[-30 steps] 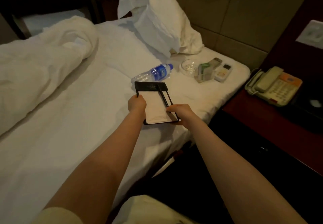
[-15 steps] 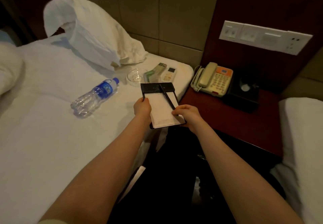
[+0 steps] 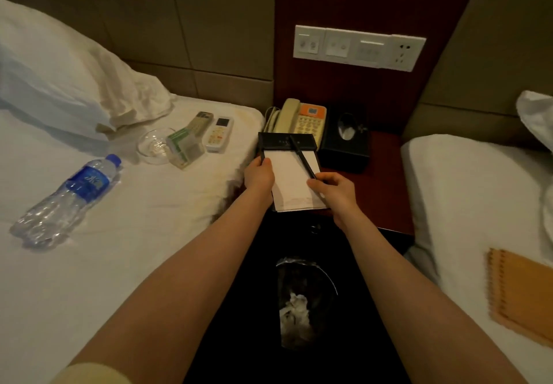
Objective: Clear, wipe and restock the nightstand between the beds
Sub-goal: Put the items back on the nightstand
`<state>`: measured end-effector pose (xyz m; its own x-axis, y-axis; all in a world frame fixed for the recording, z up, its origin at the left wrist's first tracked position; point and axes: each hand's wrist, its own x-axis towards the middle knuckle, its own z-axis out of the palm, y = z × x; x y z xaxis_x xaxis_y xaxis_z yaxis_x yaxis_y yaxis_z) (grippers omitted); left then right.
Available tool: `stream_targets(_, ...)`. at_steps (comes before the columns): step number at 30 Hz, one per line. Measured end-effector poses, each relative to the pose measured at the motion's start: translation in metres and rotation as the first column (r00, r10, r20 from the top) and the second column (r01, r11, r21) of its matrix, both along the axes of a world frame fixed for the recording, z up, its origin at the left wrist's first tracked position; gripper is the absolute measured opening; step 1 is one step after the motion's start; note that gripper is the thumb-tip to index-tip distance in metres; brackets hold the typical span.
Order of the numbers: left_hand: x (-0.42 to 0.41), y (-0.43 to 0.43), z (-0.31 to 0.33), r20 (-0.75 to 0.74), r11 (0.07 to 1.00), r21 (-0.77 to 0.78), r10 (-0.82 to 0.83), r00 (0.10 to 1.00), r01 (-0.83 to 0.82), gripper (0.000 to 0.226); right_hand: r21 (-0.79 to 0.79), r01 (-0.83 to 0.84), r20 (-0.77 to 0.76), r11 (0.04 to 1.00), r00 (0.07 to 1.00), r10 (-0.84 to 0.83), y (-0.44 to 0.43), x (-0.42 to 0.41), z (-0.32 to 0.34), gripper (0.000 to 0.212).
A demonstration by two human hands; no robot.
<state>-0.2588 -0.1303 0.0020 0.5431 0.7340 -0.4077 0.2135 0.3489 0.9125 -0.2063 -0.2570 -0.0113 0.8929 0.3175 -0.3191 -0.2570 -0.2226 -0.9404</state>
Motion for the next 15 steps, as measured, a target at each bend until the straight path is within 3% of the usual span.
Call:
stream_targets(7, 0.055, -0.063, -0.001, -0.028, 0.977, 0.027, -0.209, 0.978, 0.210, 0.030, -0.018, 0.273, 0.030, 0.962, 0.962, -0.272, -0.059, 0.039, -0.022, 0.009)
stream_targets(15, 0.108, -0.123, -0.011, -0.088, 0.855, 0.072, -0.507, 0.857, 0.513, 0.067, -0.116, 0.518, 0.094, 0.848, 0.855, -0.509, -0.117, 0.089, -0.027, 0.022)
